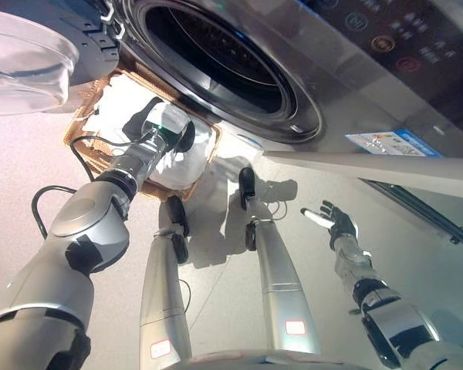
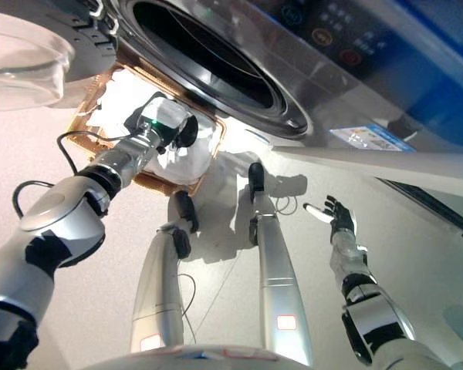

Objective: Put the clothes in the basket into the washing machine.

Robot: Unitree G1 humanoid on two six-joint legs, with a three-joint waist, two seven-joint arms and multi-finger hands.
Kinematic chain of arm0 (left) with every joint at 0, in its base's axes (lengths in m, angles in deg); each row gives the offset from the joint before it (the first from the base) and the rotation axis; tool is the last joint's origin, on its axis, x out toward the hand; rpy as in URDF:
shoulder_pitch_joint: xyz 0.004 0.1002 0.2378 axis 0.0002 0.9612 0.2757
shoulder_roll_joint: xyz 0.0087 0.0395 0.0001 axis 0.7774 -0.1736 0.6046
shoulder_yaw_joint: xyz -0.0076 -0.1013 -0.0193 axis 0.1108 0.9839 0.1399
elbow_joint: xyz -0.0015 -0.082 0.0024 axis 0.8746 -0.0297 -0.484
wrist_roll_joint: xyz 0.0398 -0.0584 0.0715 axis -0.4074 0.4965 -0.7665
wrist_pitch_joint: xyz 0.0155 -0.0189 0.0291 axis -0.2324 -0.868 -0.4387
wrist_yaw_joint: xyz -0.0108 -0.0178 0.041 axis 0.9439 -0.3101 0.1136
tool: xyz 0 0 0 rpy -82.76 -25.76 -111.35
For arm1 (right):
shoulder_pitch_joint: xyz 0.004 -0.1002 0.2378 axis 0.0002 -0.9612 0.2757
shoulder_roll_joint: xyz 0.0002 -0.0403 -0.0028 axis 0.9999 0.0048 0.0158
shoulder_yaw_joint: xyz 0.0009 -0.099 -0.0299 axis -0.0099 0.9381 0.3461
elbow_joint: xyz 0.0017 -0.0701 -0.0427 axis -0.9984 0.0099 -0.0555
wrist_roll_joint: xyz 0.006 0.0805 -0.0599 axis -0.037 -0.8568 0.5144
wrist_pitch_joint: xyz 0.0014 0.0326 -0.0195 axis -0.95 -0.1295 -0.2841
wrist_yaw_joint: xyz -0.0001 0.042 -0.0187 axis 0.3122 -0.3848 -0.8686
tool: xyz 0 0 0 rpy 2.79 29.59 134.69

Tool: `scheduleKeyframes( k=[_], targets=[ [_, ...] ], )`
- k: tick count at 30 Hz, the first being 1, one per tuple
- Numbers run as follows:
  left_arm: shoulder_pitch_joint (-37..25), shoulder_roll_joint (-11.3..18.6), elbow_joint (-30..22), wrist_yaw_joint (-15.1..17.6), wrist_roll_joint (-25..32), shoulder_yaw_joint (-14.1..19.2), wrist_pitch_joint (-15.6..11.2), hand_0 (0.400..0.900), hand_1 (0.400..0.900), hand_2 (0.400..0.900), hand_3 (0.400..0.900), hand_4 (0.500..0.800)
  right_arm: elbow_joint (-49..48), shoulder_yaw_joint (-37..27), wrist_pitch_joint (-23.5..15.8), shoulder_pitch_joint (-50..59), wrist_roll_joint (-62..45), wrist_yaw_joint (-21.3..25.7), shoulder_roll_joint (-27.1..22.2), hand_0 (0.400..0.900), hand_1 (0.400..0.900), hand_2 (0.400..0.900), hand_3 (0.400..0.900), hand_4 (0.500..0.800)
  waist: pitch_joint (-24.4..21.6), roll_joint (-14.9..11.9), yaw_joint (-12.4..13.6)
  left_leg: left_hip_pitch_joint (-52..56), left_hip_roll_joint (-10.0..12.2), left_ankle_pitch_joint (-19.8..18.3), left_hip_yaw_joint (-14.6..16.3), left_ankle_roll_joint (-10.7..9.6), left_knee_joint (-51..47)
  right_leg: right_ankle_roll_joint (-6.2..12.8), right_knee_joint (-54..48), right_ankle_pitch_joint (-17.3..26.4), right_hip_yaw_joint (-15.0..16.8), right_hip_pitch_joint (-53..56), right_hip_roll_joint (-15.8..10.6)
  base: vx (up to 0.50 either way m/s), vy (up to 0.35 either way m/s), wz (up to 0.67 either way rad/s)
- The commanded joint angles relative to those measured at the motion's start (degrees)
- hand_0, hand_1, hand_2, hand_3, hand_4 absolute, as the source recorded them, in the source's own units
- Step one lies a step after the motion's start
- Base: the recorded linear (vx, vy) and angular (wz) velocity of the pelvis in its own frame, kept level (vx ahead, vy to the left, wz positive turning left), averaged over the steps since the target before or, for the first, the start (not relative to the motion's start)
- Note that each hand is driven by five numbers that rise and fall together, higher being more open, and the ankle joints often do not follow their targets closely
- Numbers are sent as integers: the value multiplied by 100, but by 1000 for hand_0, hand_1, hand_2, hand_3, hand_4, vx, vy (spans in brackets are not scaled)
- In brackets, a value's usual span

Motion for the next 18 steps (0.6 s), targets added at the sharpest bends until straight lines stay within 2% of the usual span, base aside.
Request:
scheduleKeyframes(
  k=[1,6,7,8,9,10,11,18],
  targets=[
    [-332,22,209,65,-40,11,105,900,900,900,900,800,111,195,-136,190,-279,365,-196,900,900,900,900,800,116,112,-72,294,-274,-364,179,63,-258,2,360,-533,-144,5,292,-2,56,-15],
    [-316,-186,349,111,21,108,146,900,900,900,900,800,249,296,-171,686,-326,528,-103,900,900,900,900,800,26,150,-46,184,-295,-428,225,110,-165,-16,387,-551,-72,-136,345,15,23,-6],
    [-316,-217,353,119,51,130,153,808,808,808,808,745,265,302,-170,748,-321,551,-94,900,900,900,900,800,15,156,-41,193,-306,-426,229,122,-192,-22,356,-549,-68,-125,348,22,5,-4],
    [-326,-257,362,110,91,139,151,745,745,745,745,707,271,326,-167,813,-309,572,-78,900,900,900,900,800,3,167,-39,211,-314,-417,220,132,-227,-27,327,-546,-73,-113,344,0,0,0],
    [-316,-303,385,94,90,144,151,606,606,606,606,624,275,355,-158,857,-283,596,-48,900,900,900,900,800,-6,172,-34,228,-318,-411,218,138,-253,-29,298,-542,-74,-91,342,0,0,0],
    [-316,-305,388,96,90,144,150,400,400,400,400,500,276,356,-158,858,-282,598,-48,900,900,900,900,800,-4,172,-35,232,-319,-409,218,138,-257,-29,295,-540,-75,-87,341,0,0,0],
    [-288,-397,423,43,127,143,142,400,400,400,400,500,297,363,-134,905,-268,604,-21,900,900,900,900,800,-32,187,-37,269,-325,-397,214,145,-304,-34,237,-538,-84,-46,344,32,-10,1],
    [-242,-478,421,132,127,181,147,400,400,400,400,500,339,392,-148,825,-196,576,24,900,900,900,900,800,-160,197,-57,396,-338,-344,132,152,-486,-56,52,-505,-131,114,348,6,-2,0]
  ],
)
